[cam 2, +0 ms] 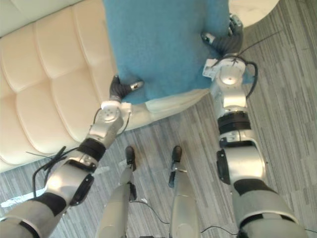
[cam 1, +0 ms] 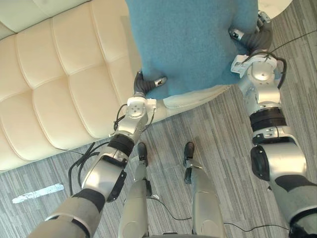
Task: Pick up cushions and gather them together orderly.
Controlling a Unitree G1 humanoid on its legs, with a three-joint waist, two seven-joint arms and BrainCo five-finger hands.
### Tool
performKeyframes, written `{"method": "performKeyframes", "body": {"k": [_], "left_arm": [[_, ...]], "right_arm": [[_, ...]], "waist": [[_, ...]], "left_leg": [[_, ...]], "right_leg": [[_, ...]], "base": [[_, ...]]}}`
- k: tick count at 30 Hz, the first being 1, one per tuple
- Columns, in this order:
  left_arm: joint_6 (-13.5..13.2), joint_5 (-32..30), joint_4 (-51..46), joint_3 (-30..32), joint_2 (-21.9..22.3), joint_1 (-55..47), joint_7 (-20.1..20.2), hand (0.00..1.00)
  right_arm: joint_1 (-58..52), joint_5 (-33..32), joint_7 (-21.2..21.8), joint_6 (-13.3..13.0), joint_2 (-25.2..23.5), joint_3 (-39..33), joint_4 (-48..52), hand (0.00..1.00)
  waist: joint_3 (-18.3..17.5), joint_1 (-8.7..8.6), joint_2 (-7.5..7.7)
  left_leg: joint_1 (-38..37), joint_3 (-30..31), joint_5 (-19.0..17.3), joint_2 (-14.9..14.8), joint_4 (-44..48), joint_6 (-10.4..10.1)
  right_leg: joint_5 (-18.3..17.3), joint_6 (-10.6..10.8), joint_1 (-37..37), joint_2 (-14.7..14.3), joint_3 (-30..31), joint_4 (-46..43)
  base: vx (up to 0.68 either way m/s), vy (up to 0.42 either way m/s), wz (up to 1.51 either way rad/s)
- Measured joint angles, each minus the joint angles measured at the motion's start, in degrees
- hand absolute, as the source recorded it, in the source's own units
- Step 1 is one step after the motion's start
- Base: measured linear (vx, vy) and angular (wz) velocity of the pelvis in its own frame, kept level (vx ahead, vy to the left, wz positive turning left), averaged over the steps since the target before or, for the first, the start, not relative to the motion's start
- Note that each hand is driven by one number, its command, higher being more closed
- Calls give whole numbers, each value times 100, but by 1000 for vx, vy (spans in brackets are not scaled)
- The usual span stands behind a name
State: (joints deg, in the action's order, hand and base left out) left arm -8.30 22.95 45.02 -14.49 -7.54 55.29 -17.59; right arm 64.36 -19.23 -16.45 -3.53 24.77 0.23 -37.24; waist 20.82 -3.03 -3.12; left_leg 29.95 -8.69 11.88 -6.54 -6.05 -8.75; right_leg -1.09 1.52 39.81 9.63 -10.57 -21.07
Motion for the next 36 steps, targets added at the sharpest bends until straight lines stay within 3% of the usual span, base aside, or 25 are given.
{"method": "performKeyframes", "body": {"k": [3, 4, 9, 13, 15, 19, 25, 36], "left_arm": [[7, 159, -191, -1, 78, -3, -75, 100], [5, 319, -636, -1, 113, -245, -248, 100], [7, 350, -1451, -6, 171, -706, -357, 100], [-27, 431, -2482, -4, 266, -1583, -361, 100], [-180, 429, -3263, -3, 404, -2081, -359, 100], [-383, 421, -4055, -16, 608, -2742, -329, 100], [-393, 425, -4810, -203, 663, -4583, -73, 100], [-515, 559, -5457, -277, 543, -6470, 218, 100]], "right_arm": [[-264, -116, -2, -123, -22, -31, 459, 100], [-733, -232, -7, -317, -436, -230, 952, 100], [-1479, -568, -109, -454, -729, -521, 1461, 100], [-2790, -1081, -128, -811, -1329, -700, 2333, 100], [-3526, -1308, -96, -1087, -1680, -687, 2912, 100], [-4288, -1390, 101, -1313, -2121, -650, 3478, 100], [-5935, -1697, 514, -1279, -2530, -180, 3661, 100], [-6823, -1434, 706, -1220, -2470, 408, 3691, 100]], "waist": [[0, -10, 0], [8, 26, 15], [11, 32, 21], [39, 15, 100], [-33, 23, 202], [-90, 17, 270], [-852, 36, 365], [-1468, 59, 344]], "left_leg": [[-55, 41, 166, 72, 13, 137], [-195, 5, 187, 89, 15, 135], [-332, 2, 186, 87, 16, 135], [-817, 10, 175, 84, 14, 130], [-991, -16, 62, 88, 14, 89], [-1126, -1, -27, 75, 14, 87], [-1577, 2, -132, 15, 14, 159], [-2224, -10, -412, -45, 15, 156]], "right_leg": [[-209, 44, -1, 121, -29, -318], [-311, 44, -94, 146, -7, -481], [-340, 80, -252, 145, -14, -474], [-457, 103, -818, 163, -129, -459], [-605, 80, -1006, 175, -153, -485], [-617, 98, -1239, 164, -250, -382], [-557, 151, -1957, 2, -316, 175], [-177, 215, -3053, -257, -231, 1340]], "base": [[80, -52, 31], [113, -107, 21], [25, -61, 5], [19, -56, 12], [-20, -38, 7], [-15, -14, 7], [115, -19, 0], [88, 14, -7]]}}
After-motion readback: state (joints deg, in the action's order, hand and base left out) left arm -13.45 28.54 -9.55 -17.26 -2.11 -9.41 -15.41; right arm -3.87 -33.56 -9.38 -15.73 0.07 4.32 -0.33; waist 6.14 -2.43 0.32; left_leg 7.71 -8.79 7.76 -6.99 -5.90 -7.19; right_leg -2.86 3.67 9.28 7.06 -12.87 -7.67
